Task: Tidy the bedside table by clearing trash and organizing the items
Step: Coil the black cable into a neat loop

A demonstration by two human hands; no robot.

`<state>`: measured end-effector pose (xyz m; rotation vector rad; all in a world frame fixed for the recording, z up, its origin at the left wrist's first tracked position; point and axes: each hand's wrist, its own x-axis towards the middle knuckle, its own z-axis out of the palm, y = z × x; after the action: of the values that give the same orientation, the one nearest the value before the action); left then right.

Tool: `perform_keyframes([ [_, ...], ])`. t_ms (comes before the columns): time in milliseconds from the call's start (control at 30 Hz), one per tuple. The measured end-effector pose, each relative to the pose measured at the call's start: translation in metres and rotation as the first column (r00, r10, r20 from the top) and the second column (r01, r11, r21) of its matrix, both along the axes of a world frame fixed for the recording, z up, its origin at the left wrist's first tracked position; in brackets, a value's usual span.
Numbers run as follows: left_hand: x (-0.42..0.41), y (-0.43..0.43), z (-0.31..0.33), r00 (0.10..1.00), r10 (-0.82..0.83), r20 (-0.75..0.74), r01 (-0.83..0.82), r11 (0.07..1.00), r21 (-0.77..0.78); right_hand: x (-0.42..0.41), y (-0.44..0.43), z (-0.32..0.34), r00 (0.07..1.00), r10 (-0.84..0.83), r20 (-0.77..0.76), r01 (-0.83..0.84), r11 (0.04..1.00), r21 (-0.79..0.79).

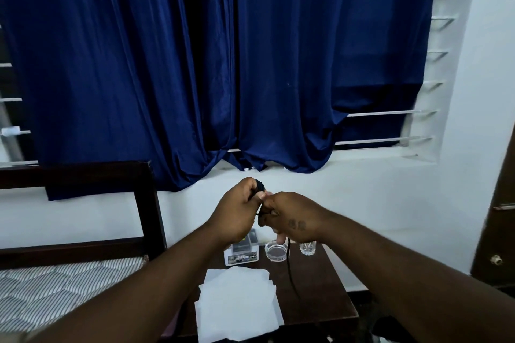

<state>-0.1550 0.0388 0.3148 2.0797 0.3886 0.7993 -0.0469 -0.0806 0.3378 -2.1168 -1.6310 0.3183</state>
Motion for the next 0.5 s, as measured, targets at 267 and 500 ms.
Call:
perform_keyframes([
  [267,-0.008,0.005,-0.009,0.992,-0.025,-0.122,0.027,1.000,0.010,0.020,-0.010,0.028,0.999,-0.048,0.015,0.046,0.993,0.110],
  [500,-0.001,-0.002,-0.010,0.989,-0.146,0.000,0.142,0.963,-0.228,0.034,-0.005,0.019,0.996,-0.076,0.049,0.059,0.960,0.275],
])
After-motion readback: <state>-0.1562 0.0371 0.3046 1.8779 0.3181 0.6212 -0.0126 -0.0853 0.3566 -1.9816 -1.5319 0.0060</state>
